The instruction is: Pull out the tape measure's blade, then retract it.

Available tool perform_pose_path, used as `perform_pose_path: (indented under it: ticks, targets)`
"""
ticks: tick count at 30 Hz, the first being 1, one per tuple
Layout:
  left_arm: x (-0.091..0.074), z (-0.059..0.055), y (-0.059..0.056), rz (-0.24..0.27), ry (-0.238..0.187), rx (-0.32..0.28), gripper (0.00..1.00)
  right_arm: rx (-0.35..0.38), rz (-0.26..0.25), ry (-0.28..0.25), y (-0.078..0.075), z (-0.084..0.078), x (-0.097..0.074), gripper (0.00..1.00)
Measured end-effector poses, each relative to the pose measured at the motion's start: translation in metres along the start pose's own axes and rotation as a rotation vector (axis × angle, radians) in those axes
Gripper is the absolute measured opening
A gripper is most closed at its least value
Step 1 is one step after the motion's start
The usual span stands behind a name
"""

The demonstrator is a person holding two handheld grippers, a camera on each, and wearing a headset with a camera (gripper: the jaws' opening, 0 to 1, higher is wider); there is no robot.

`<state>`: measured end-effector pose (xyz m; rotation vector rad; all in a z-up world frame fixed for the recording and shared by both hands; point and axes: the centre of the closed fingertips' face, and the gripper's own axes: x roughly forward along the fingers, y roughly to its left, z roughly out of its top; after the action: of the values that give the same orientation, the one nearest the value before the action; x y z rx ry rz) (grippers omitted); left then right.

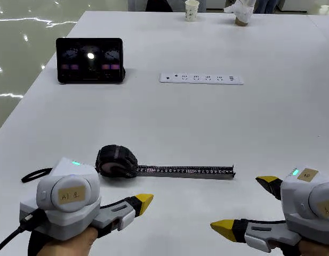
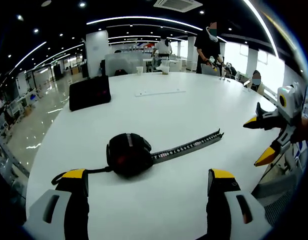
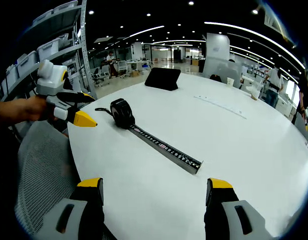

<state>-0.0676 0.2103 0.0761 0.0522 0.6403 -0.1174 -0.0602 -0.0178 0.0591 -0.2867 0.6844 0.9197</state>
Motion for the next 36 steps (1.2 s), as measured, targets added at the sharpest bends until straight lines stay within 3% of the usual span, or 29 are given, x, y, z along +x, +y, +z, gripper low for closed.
perform_pose_path:
  ticks: [36]
  targets:
    - [0.041, -0.003, 0.015, 0.024, 0.010, -0.050, 0.86, -0.252, 0.113, 0.057, -0.040, -0.004, 0.024, 0.54]
